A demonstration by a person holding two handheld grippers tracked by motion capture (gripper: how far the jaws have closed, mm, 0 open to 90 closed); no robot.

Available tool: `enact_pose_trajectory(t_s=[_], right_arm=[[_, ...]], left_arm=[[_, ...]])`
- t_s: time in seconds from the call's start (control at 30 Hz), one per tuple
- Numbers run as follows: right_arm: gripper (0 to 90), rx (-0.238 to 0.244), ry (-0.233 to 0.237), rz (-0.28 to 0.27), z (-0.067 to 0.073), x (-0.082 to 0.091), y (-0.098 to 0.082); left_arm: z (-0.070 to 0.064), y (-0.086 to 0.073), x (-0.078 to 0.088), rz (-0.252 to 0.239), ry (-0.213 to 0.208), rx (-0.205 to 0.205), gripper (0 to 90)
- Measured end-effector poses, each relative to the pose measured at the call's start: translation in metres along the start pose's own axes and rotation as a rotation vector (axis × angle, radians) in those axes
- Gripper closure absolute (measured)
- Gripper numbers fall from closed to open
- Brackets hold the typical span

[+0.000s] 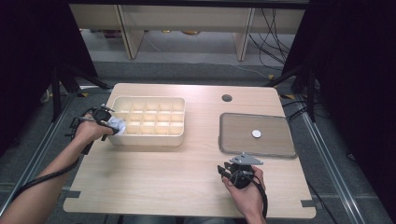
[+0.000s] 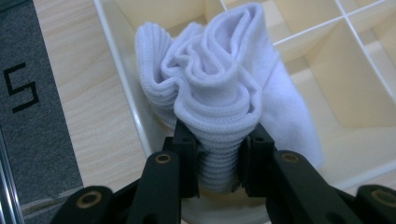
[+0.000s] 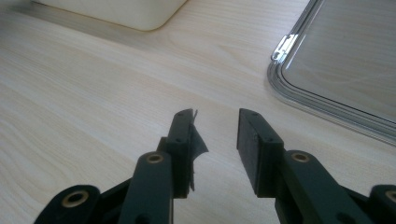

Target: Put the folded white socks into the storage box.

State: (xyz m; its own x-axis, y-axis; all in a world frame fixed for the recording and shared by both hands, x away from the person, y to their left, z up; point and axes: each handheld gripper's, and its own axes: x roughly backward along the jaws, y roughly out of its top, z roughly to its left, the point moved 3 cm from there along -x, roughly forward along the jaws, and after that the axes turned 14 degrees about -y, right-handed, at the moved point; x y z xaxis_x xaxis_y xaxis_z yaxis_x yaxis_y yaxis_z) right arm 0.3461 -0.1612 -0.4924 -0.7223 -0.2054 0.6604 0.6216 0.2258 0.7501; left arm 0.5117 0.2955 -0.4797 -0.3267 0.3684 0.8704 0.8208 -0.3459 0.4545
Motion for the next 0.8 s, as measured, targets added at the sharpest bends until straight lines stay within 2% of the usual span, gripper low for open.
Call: enact_pose_trajectory(t_s=[0.13, 0.2, 0.23, 0.3, 0.37, 0.4, 0.47, 0.5, 0.53, 0.57, 0.6, 0.67, 0.7, 0.73, 0.8], right_arm=[[66.8, 0.007, 0.008, -0.009, 0.000, -0.001, 0.000], [66.3, 0.016, -0.003, -0.002, -0.001, -0.001, -0.001], [65.9, 0.019, 0.004, -0.016, -0.001, -0.002, -0.001], [65.2, -0.005, 0.002, 0.009, 0.000, 0.000, 0.000], [64.3, 0.003, 0.005, 0.003, -0.001, 0.000, 0.000], [64.2, -0.005, 0.011, 0.001, 0.000, -0.001, 0.000], [63.7, -0.011, 0.025, -0.006, -0.001, -0.001, 0.001], [63.6, -0.018, 0.022, 0.000, 0.000, 0.000, 0.001], [63.5, -0.007, 0.006, 0.000, -0.001, 0.001, 0.001], [63.5, -0.009, 0.007, 0.000, -0.001, 0.002, 0.001], [63.4, -0.008, 0.008, -0.002, -0.001, 0.002, 0.001], [63.4, -0.007, 0.027, -0.013, -0.001, 0.001, 0.001], [63.4, -0.008, 0.029, -0.017, -0.001, 0.001, 0.001], [63.4, -0.008, 0.027, -0.016, -0.001, 0.001, 0.001], [63.4, -0.012, 0.015, -0.008, -0.001, 0.002, 0.001]], left_arm=[[0.001, 0.001, 0.000, 0.008, -0.004, 0.003, 71.7], [0.000, 0.001, 0.001, 0.005, -0.008, 0.010, 71.4], [0.001, 0.001, 0.001, 0.004, -0.009, 0.006, 70.8], [0.000, 0.001, 0.003, -0.009, -0.019, 0.005, 69.1], [-0.001, 0.001, 0.005, -0.016, -0.024, 0.010, 66.3], [0.000, 0.001, 0.007, -0.016, -0.032, -0.002, 65.3], [-0.001, 0.001, 0.009, -0.030, -0.046, 0.009, 62.1], [-0.001, 0.002, 0.011, -0.038, -0.047, 0.000, 60.8], [-0.002, 0.002, 0.011, -0.063, -0.061, 0.020, 58.6], [-0.002, 0.003, 0.013, -0.065, -0.066, 0.022, 56.6], [-0.004, 0.004, 0.014, -0.083, -0.075, 0.045, 53.9], [-0.004, 0.005, 0.017, -0.087, -0.081, 0.043, 45.9], [-0.004, 0.006, 0.017, -0.092, -0.077, 0.045, 45.6], [-0.003, 0.007, 0.019, -0.086, -0.083, 0.028, 45.6], [-0.003, 0.007, 0.020, -0.095, -0.087, 0.038, 45.4]])
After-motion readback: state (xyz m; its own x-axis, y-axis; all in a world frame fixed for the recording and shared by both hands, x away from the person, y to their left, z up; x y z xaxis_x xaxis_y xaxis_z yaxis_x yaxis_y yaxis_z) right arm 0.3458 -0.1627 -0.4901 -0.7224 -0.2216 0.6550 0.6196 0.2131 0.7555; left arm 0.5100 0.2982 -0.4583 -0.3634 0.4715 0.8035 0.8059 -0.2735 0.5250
